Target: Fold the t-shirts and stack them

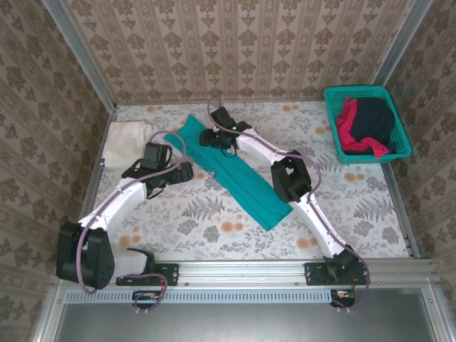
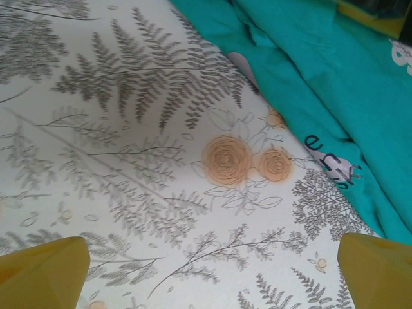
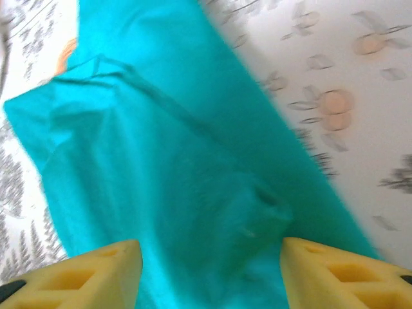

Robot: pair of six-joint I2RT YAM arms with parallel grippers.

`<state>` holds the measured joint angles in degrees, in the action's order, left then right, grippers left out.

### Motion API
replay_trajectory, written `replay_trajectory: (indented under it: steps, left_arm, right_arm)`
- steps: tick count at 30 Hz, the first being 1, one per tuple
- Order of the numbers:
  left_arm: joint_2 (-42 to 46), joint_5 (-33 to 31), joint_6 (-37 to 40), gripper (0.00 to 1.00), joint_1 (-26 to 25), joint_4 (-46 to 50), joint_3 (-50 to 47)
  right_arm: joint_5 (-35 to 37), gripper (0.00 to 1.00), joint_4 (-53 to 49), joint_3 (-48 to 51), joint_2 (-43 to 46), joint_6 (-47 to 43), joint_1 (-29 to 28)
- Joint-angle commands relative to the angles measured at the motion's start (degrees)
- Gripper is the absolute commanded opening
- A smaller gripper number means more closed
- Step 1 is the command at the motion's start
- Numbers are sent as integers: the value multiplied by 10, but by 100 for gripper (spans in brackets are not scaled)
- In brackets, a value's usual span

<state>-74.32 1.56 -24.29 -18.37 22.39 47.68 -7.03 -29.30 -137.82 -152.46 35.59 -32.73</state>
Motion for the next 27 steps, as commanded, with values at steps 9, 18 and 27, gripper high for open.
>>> replay_trajectory:
  steps: [9, 18, 27]
  left_arm:
    - [-138, 66, 76, 100, -73, -96, 101]
    - [-185, 117, 152, 100, -148, -144, 131]
    - [-217, 183, 254, 100, -179, -203, 123]
  right_arm:
    - [80, 59, -60, 118, 69, 26, 110]
    - [109, 58, 10, 338, 188, 32, 179]
    - [28, 65, 157, 479, 330, -58, 198]
